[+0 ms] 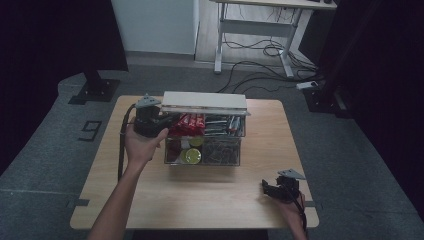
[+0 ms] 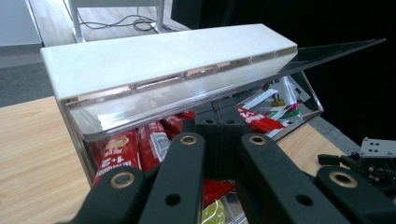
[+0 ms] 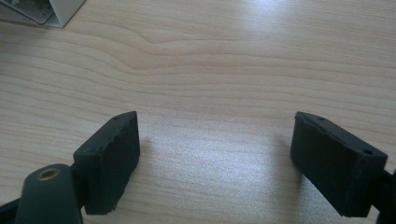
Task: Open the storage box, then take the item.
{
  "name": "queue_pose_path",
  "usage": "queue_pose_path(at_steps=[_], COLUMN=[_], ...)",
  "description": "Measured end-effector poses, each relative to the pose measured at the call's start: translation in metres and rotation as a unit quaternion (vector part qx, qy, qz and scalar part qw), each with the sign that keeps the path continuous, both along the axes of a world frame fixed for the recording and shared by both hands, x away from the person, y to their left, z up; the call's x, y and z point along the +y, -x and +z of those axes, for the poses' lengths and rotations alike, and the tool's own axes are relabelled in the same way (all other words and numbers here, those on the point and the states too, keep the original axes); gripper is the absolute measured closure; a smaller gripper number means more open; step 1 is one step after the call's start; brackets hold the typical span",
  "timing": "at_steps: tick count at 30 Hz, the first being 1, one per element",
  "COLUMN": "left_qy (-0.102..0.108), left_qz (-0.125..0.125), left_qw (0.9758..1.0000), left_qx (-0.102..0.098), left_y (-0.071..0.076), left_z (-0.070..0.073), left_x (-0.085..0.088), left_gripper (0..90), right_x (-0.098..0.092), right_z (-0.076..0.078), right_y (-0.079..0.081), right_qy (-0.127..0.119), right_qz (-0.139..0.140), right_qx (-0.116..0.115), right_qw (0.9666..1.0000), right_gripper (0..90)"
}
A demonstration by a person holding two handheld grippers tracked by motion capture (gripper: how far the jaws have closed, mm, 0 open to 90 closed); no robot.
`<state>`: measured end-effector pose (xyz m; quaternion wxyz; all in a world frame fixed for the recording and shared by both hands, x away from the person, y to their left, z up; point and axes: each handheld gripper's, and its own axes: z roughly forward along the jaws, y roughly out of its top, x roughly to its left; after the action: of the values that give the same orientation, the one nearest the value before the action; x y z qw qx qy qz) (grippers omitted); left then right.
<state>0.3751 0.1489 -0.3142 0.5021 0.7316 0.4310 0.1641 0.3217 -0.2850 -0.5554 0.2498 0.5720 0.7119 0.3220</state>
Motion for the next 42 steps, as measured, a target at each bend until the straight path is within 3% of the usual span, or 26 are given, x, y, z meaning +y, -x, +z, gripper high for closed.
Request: queue_pose_path(at_steps=[14, 20, 26, 35, 38, 42], left_qy=[-0.002, -0.005, -0.007, -0.008, -0.008, -0.008], left_qz=[-0.004, -0.009, -0.013, -0.013, -0.012, -0.013], left_qw=[1.0000, 0.9999, 0.9999, 0.9999, 0.9999, 0.9999], left_qx=[-0.001, -0.002, -0.004, 0.000, 0.000, -0.001], left_y=[-0.001, -0.001, 0.000, -0.002, -0.001, 0.000], left_z=[0.001, 0.000, 0.001, 0.002, 0.002, 0.003], left_x=[-0.003, -0.005, -0.007, -0.007, -0.008, -0.007], left_gripper=[90.0, 90.0, 90.0, 90.0, 90.0, 90.0], right_x=[0.000, -0.004, -0.002, 0.014, 0.019, 0.027], right_z=[0.000, 0.003, 0.026, 0.066, 0.081, 0.096], right_y=[0.000, 0.003, 0.010, 0.014, 0.013, 0.011], right_qy=[-0.002, -0.018, -0.055, -0.076, -0.091, -0.089], right_qz=[-0.002, -0.013, -0.001, 0.034, 0.046, 0.060], right_qx=[0.001, -0.015, -0.049, -0.092, -0.107, -0.121], right_qw=[1.0000, 0.9996, 0.9973, 0.9923, 0.9890, 0.9868], right_gripper=[16.8, 21.1, 24.6, 27.2, 28.5, 29.6])
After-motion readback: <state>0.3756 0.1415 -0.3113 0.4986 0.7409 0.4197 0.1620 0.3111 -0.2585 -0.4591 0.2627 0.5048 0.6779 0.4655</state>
